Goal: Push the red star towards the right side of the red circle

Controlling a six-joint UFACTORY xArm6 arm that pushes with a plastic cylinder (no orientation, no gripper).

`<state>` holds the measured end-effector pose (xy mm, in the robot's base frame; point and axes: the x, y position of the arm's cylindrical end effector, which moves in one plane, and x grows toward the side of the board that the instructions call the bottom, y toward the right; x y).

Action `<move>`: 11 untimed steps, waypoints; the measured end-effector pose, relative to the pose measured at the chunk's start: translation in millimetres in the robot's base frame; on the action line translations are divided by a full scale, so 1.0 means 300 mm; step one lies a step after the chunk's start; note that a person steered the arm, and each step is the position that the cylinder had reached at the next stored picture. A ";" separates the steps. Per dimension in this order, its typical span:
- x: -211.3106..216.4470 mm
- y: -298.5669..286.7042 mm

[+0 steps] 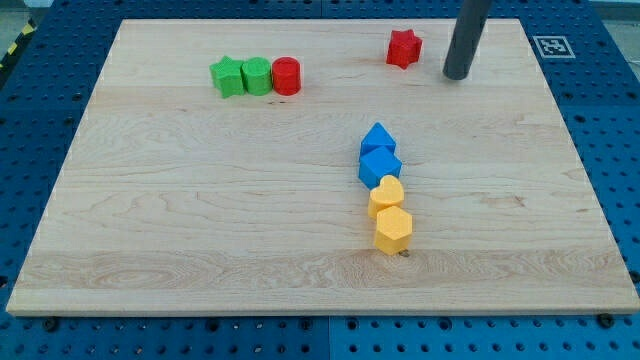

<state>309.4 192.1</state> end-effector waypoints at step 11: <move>0.016 -0.500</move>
